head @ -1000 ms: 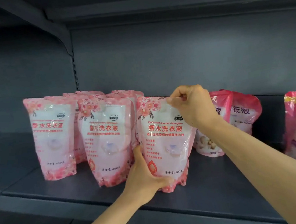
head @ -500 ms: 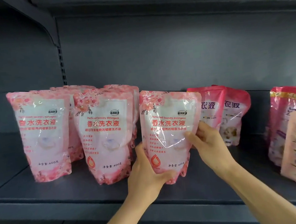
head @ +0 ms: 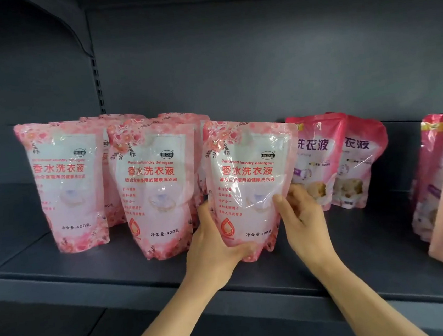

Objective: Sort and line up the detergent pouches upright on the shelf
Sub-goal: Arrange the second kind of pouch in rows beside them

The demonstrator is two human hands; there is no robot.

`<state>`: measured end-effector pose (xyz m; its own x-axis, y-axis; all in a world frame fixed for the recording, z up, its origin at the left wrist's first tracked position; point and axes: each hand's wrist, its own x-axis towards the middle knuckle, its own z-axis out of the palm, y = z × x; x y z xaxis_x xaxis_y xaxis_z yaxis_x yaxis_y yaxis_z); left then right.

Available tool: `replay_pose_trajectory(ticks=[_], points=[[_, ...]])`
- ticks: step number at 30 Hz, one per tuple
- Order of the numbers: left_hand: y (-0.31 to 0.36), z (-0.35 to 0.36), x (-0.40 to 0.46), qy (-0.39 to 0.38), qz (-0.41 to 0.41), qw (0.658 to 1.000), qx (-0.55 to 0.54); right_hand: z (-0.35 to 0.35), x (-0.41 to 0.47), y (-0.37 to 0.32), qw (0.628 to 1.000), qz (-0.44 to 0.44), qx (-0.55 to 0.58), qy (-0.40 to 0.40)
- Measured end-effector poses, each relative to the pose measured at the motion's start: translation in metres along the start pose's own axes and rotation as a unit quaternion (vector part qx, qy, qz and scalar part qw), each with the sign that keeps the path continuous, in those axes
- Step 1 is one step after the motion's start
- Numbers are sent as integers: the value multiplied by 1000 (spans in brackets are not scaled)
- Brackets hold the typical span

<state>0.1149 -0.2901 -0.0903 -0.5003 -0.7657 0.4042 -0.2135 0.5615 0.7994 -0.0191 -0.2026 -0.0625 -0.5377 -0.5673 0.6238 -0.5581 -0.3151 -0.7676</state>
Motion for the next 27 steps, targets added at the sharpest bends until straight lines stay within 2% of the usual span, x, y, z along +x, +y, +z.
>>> replay_pose_trajectory(ticks=[9,13,18,20,23,27], points=[[1,1,-7,46,28,998,36,-6,-7,-5,998,42,30,-23],[5,0,-24,98,105,983,111,-21,-18,-6,998,55,-21,-19],[10,-2,-35,170,215,950,152,-50,-35,-13,996,59,-64,30],[22,1,-37,151,270,942,133,-63,-36,-18,994,53,-83,48],[43,13,-37,85,324,936,104,-83,-31,-23,989,47,-119,70],[72,33,-32,-10,312,946,84,-109,-11,-23,980,56,-165,91]])
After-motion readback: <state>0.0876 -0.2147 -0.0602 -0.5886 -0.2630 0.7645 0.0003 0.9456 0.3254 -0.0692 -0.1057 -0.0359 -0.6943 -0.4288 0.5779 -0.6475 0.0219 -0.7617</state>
